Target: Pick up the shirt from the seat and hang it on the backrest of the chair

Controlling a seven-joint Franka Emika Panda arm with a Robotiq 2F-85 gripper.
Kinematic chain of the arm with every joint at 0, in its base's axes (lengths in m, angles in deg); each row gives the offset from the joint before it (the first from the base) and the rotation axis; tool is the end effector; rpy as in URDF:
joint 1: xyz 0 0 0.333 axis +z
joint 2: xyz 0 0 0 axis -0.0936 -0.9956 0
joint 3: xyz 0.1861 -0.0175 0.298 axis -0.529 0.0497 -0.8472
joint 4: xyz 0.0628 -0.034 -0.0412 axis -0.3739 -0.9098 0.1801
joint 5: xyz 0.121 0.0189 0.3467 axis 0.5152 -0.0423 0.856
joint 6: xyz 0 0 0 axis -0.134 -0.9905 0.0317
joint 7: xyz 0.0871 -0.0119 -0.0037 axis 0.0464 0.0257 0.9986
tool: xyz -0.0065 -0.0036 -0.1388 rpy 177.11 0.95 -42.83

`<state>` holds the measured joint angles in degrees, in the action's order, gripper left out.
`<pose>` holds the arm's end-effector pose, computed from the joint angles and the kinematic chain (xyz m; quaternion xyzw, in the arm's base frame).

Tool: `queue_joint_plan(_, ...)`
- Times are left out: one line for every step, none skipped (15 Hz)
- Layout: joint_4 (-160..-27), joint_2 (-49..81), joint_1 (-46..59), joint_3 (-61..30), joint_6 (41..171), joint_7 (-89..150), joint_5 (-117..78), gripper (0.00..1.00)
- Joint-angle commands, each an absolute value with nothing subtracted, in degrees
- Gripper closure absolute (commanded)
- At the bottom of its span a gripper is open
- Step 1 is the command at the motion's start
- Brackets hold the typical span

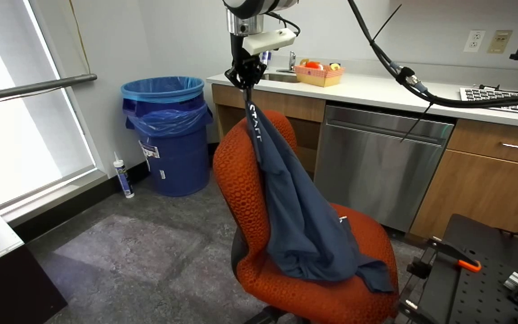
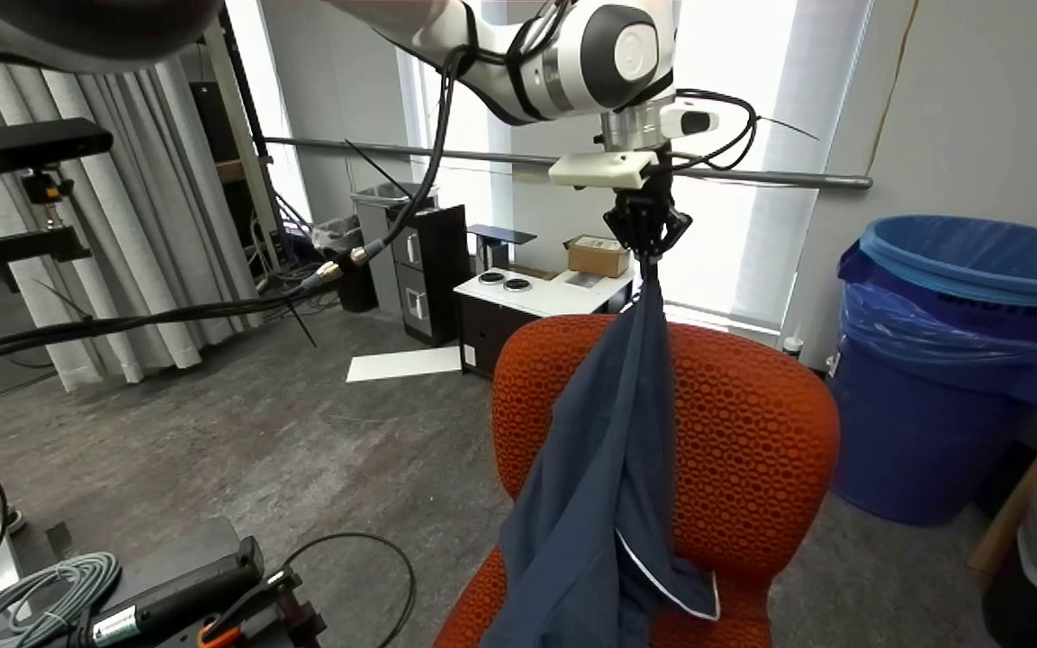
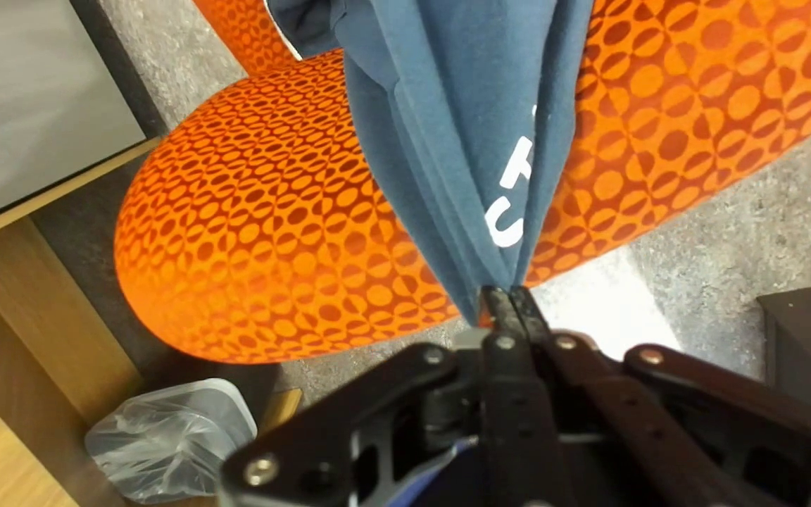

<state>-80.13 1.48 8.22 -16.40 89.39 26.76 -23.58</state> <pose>0.7225 -0.0078 0.4271 0.9938 -0.0481 0.0771 0.0633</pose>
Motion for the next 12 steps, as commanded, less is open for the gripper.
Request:
queue_joint_plan(-66.53,-5.94,8.65,-16.3,82.44,25.52,-23.9,1.0)
queue_joint_plan(-64.25,-7.34,8.67,-16.23,81.04,25.51,-23.9,1.0)
queue_joint_plan(-61.98,-8.82,8.72,-16.04,79.62,25.42,-24.12,1.0)
queue_joint_plan(-59.78,-10.55,8.76,-15.84,78.26,25.41,-24.37,1.0)
queue_joint_plan(-57.57,-12.22,8.78,-15.66,76.95,25.4,-24.53,1.0)
queue_joint_plan(-55.46,-14.06,8.64,-15.55,76.09,25.5,-24.53,1.0)
queue_joint_plan(-53.41,-15.68,8.52,-15.47,75.37,25.58,-24.49,1.0)
queue_joint_plan(-51.34,-17.42,8.35,-15.38,74.97,25.85,-24.42,1.0)
queue_joint_plan(-49.3,-19.09,8.15,-15.33,74.81,25.98,-24.22,1.0)
queue_joint_plan(-47.34,-20.81,7.97,-15.22,74.82,26.16,-24.15,1.0)
queue_joint_plan(-45.36,-22.58,7.69,-15.18,74.93,26.14,-23.89,1.0)
queue_joint_plan(-43.47,-24.25,7.5,-15.14,74.75,26.15,-23.75,1.0)
